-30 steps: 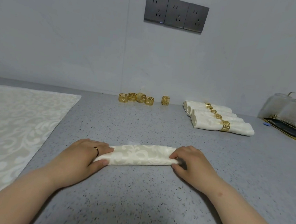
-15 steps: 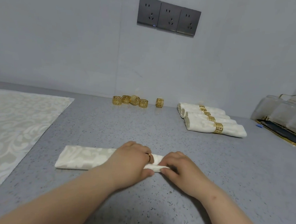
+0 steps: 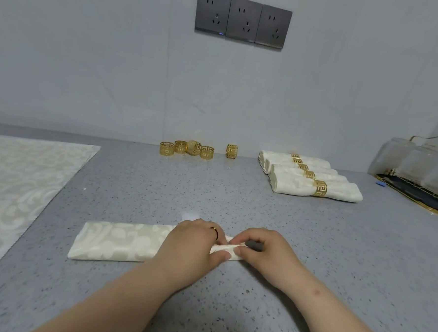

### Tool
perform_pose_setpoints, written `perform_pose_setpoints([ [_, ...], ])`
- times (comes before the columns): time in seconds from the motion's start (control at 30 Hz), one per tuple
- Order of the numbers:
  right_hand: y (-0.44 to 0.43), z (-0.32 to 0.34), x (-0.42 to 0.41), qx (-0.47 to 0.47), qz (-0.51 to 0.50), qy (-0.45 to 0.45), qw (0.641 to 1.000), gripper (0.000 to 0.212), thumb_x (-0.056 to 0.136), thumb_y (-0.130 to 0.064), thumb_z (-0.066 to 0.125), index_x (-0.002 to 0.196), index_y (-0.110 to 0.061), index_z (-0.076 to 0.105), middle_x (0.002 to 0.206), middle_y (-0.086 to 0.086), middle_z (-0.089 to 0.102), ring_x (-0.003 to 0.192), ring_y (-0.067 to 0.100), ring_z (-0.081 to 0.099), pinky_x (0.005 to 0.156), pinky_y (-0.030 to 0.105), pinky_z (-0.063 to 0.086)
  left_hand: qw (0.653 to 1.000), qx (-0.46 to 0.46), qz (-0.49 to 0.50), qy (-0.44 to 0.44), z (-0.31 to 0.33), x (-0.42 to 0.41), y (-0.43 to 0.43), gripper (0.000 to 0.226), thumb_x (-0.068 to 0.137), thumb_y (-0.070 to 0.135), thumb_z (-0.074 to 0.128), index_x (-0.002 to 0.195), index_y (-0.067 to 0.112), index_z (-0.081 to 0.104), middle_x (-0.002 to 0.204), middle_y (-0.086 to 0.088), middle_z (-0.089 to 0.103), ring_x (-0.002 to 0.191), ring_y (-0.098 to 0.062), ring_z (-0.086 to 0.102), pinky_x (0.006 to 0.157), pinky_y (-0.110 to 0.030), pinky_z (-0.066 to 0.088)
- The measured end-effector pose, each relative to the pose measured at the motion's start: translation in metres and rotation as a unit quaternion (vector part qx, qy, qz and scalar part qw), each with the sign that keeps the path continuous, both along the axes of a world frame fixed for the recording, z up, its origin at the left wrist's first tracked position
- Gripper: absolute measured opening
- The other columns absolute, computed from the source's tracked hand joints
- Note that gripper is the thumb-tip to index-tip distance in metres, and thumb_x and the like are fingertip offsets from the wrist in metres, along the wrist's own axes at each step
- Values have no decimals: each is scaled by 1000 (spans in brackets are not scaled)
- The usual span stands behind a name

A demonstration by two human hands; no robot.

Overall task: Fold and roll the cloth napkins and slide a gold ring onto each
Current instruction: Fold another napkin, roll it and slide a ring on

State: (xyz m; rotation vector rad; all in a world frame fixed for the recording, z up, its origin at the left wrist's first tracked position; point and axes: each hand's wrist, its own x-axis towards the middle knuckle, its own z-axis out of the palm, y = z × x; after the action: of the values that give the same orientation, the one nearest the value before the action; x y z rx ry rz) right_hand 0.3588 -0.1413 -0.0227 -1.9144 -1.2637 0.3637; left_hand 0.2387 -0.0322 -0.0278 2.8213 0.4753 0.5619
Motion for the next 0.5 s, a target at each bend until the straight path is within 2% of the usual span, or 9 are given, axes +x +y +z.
perform_pose_setpoints([
  [0.07,0,0,-3,-4,-8,-26,1000,38,83,-11,63,65,-44,54,90,-4,57,82,0,49,72,5,34,1000,-9,16,-19,0,0,-2,37,89,45,48,123,29,42,120,10,55,111,-13,48,91,-22,32],
  [0.17,-1,1,-6,1,-7,-36,999,36,83,-10,62,68,-41,51,90,-5,57,84,7,50,70,5,35,1000,17,15,0,-1,2,-4,53,90,43,46,139,30,29,129,8,52,118,-14,45,98,-23,28],
  [0.27,-2,2,-8,7,-2,-34,999,35,82,-8,61,72,-39,49,81,-17,53,79,0,49,71,4,36,999,45,9,23,1,4,-3,42,92,42,44,133,34,42,122,6,57,114,-13,46,93,-22,27],
  [0.37,-3,3,-10,22,2,-29,999,30,83,-12,62,76,-39,50,84,-20,55,82,-9,51,74,-1,34,998,50,17,25,3,3,0,34,92,39,44,125,33,50,116,5,59,111,-13,46,89,-22,27],
  [0.5,0,6,-1,61,-33,-7,998,22,86,-17,60,79,-36,52,87,-18,56,85,-5,50,75,1,35,996,72,31,29,6,3,10,27,92,37,44,114,30,58,109,3,62,105,-14,50,73,-22,24],
])
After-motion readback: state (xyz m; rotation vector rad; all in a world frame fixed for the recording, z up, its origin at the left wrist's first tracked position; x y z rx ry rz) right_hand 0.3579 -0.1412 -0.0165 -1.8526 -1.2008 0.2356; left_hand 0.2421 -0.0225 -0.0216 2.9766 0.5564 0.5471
